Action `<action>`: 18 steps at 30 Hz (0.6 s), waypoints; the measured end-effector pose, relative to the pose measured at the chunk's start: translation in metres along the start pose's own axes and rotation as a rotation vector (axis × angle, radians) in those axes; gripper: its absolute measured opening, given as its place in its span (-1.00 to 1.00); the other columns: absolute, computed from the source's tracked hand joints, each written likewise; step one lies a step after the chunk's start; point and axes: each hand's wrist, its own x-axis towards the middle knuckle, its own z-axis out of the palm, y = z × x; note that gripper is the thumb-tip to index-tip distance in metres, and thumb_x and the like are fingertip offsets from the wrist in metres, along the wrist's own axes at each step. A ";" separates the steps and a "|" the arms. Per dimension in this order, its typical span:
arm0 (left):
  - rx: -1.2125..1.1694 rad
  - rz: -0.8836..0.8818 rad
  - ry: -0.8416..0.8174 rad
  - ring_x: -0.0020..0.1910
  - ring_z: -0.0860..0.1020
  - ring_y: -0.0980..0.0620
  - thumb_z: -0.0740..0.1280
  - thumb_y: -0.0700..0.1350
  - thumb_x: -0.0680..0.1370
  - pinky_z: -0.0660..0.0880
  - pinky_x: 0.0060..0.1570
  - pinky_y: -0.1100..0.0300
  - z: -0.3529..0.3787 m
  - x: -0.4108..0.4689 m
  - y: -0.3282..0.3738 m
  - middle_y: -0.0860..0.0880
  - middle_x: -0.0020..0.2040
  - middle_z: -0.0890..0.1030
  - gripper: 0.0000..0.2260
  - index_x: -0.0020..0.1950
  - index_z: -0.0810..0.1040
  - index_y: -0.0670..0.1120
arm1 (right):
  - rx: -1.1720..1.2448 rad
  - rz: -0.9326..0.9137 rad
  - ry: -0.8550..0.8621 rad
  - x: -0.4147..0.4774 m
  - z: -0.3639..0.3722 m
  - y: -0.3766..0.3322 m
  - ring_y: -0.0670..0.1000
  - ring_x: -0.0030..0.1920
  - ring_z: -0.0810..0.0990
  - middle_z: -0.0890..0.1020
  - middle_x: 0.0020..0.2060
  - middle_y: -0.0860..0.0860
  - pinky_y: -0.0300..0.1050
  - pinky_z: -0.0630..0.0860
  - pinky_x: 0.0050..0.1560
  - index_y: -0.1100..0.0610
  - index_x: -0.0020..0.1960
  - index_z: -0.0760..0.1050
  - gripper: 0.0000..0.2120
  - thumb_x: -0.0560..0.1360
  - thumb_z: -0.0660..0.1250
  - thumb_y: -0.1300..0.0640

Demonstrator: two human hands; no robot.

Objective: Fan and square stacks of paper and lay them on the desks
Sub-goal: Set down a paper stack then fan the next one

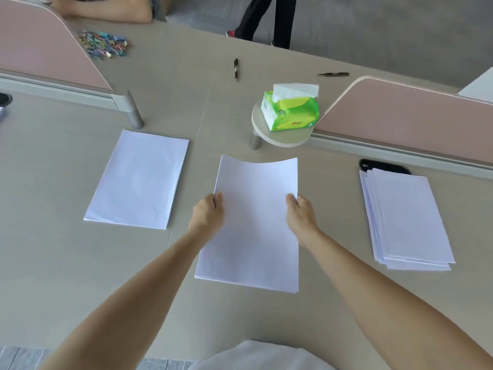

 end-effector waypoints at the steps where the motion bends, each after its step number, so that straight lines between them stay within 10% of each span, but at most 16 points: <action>1: 0.014 -0.016 0.000 -0.31 0.43 -0.12 -0.01 0.07 0.69 0.29 -0.36 0.11 -0.001 0.012 -0.002 -0.06 -0.31 0.45 -0.58 -0.19 0.38 -0.17 | -0.007 0.008 -0.008 0.010 0.009 -0.003 -0.02 -0.37 0.22 0.25 -0.37 -0.05 -0.11 0.19 -0.36 0.07 -0.29 0.15 -0.65 0.66 0.08 0.05; 13: 0.177 -0.197 0.044 -0.27 0.44 -0.18 -0.01 0.04 0.67 0.31 -0.33 0.11 -0.001 0.138 -0.021 -0.10 -0.28 0.44 -0.64 -0.13 0.40 -0.15 | 0.011 0.147 -0.132 0.118 0.107 -0.013 0.08 0.00 0.49 0.54 -0.04 0.05 -0.02 0.40 0.15 0.23 0.13 0.44 -0.65 0.68 0.02 0.00; 18: 0.278 -0.179 0.111 -0.20 0.49 -0.26 -0.01 -0.02 0.68 0.27 -0.28 0.08 0.009 0.151 -0.023 -0.20 -0.17 0.53 -0.67 -0.05 0.43 -0.18 | -0.063 0.161 -0.133 0.144 0.112 -0.006 0.15 0.02 0.53 0.56 -0.04 0.08 -0.02 0.41 0.07 0.22 0.06 0.45 -0.64 0.66 0.05 -0.05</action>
